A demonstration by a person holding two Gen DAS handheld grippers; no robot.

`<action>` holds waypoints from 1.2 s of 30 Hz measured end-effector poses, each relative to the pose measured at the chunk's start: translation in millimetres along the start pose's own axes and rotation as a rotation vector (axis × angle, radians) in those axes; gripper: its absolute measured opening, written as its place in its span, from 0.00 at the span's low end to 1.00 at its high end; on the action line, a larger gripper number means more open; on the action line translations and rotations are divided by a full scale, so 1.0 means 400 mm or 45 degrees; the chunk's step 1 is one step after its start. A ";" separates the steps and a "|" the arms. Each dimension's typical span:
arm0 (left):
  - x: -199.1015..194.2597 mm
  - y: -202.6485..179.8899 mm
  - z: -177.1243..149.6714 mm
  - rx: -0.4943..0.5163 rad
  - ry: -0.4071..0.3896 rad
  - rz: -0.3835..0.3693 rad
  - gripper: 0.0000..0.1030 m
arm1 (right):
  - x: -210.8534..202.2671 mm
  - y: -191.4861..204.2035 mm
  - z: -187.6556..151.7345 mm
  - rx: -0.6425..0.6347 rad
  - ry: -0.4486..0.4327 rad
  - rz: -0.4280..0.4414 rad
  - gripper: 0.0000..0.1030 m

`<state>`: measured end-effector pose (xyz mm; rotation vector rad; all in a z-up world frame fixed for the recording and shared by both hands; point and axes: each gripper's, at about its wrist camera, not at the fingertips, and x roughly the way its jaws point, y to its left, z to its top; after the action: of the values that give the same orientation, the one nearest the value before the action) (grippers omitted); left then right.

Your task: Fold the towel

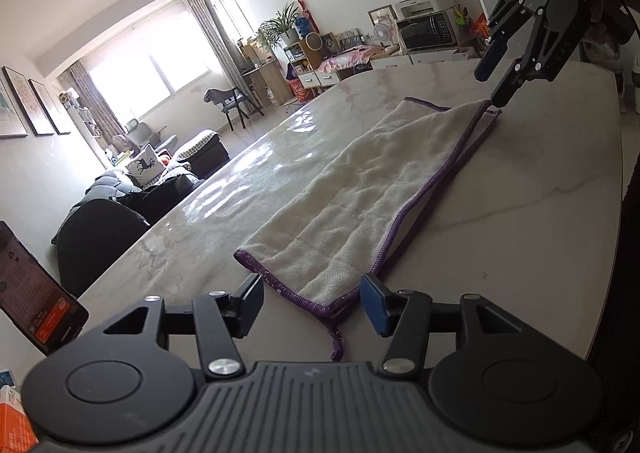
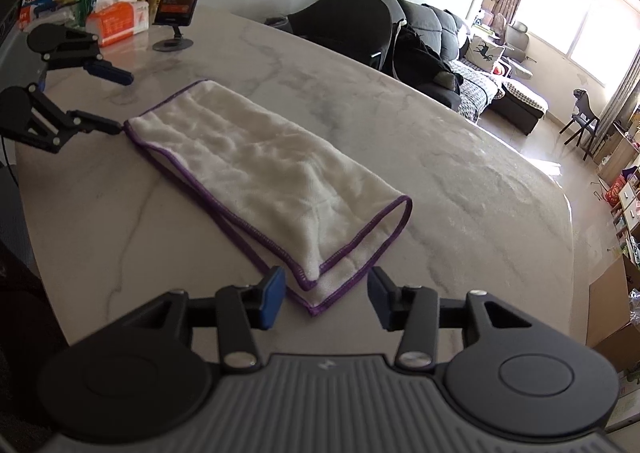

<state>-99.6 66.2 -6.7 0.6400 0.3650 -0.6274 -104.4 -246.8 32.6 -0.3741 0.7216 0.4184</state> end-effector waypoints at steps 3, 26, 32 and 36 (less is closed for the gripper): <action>0.006 0.001 0.024 -0.019 -0.040 -0.017 0.53 | 0.021 -0.027 0.015 0.072 0.009 0.015 0.44; 0.145 0.019 0.057 -0.370 0.068 -0.285 0.28 | 0.163 -0.144 0.067 0.438 0.086 0.133 0.04; 0.132 0.034 0.037 -0.410 0.064 -0.318 0.27 | 0.159 -0.179 0.092 0.424 0.078 0.085 0.02; 0.129 0.035 0.033 -0.405 0.063 -0.335 0.27 | 0.182 -0.192 0.096 0.393 0.121 -0.014 0.02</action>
<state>-49.8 44.4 -16.4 0.3045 0.5881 -0.7852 3.6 -277.5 22.3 -0.1070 0.8624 0.2743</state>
